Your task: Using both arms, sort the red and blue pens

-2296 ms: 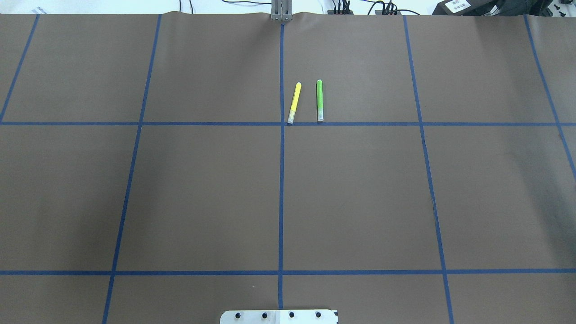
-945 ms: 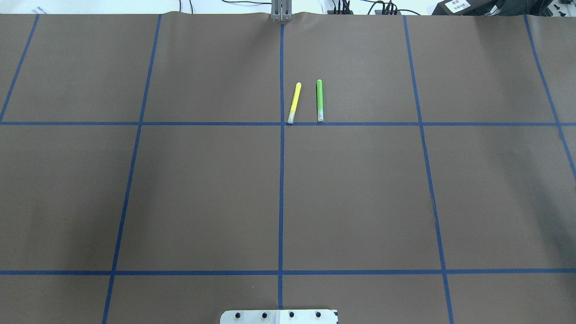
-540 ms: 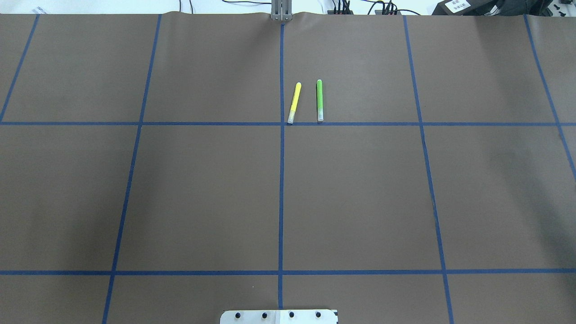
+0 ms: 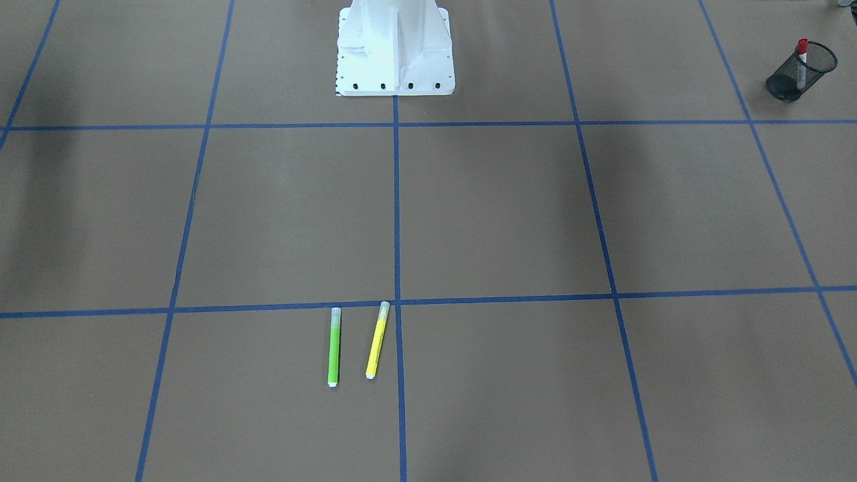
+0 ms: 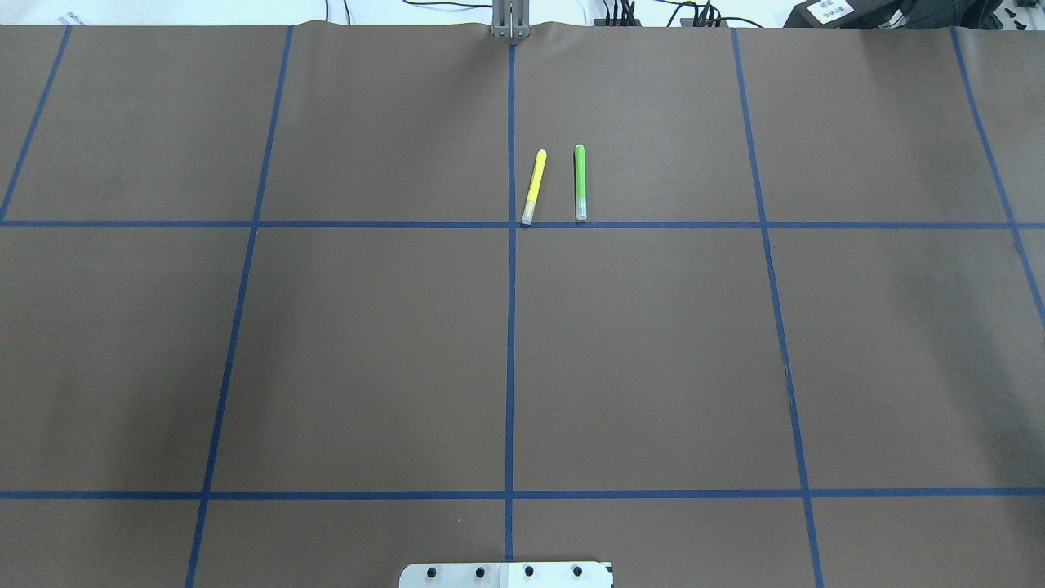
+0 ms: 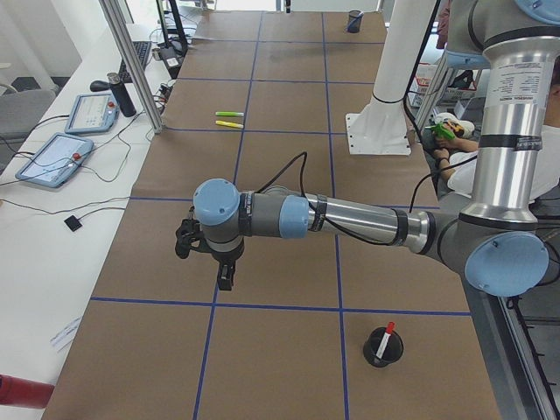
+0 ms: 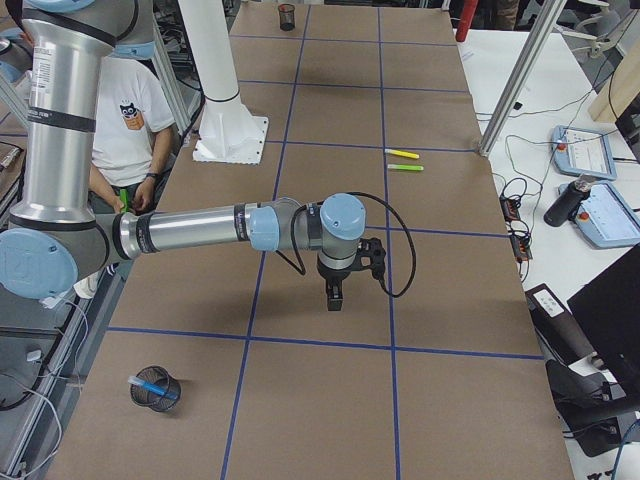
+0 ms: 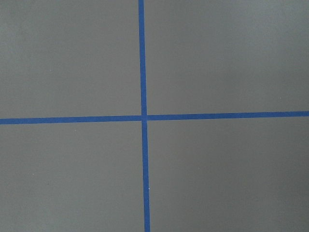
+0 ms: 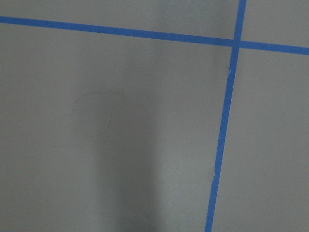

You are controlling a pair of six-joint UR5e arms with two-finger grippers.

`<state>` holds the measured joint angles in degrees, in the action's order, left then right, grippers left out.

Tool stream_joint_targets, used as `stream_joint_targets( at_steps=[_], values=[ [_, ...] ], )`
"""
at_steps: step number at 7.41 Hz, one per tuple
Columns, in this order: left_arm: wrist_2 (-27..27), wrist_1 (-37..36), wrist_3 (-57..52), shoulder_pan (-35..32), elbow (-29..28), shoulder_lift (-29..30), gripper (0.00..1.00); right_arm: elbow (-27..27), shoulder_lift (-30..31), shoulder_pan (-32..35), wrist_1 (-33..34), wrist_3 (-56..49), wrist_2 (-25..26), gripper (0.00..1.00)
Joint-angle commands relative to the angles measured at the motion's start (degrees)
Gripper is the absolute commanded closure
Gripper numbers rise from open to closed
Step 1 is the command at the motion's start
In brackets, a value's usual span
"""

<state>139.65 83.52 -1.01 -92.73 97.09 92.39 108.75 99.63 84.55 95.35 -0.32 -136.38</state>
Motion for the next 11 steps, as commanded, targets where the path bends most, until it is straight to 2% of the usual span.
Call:
stream_joint_targets(
  at_steps=[1, 3, 5, 6, 8, 11],
  values=[
    [-0.2, -0.1, 0.0, 0.0, -0.1, -0.1, 0.00, 1.5, 0.2, 0.9, 0.0, -0.1, 4.9, 0.00],
    [0.0, 0.2, 0.0, 0.0, -1.7, -1.3, 0.00, 0.8, 1.4, 0.9, 0.0, 0.1, 3.4, 0.00],
    [0.0, 5.9, 0.7, -0.2, -1.8, -1.7, 0.00, 0.4, 1.4, 0.9, 0.1, 0.3, 1.3, 0.00],
    [-0.1, 5.9, 0.8, -0.2, -0.9, -1.7, 0.00, -0.5, 1.3, 0.9, 0.1, 0.2, 0.2, 0.00],
    [0.0, 6.2, 0.8, -0.3, 1.2, -6.2, 0.00, -0.5, 1.4, 0.9, 0.1, 0.2, 0.1, 0.00],
    [-0.2, 6.0, 0.6, -0.3, 3.0, -6.1, 0.00, -0.5, 1.8, 0.8, 0.0, 0.0, -0.3, 0.00]
  ],
)
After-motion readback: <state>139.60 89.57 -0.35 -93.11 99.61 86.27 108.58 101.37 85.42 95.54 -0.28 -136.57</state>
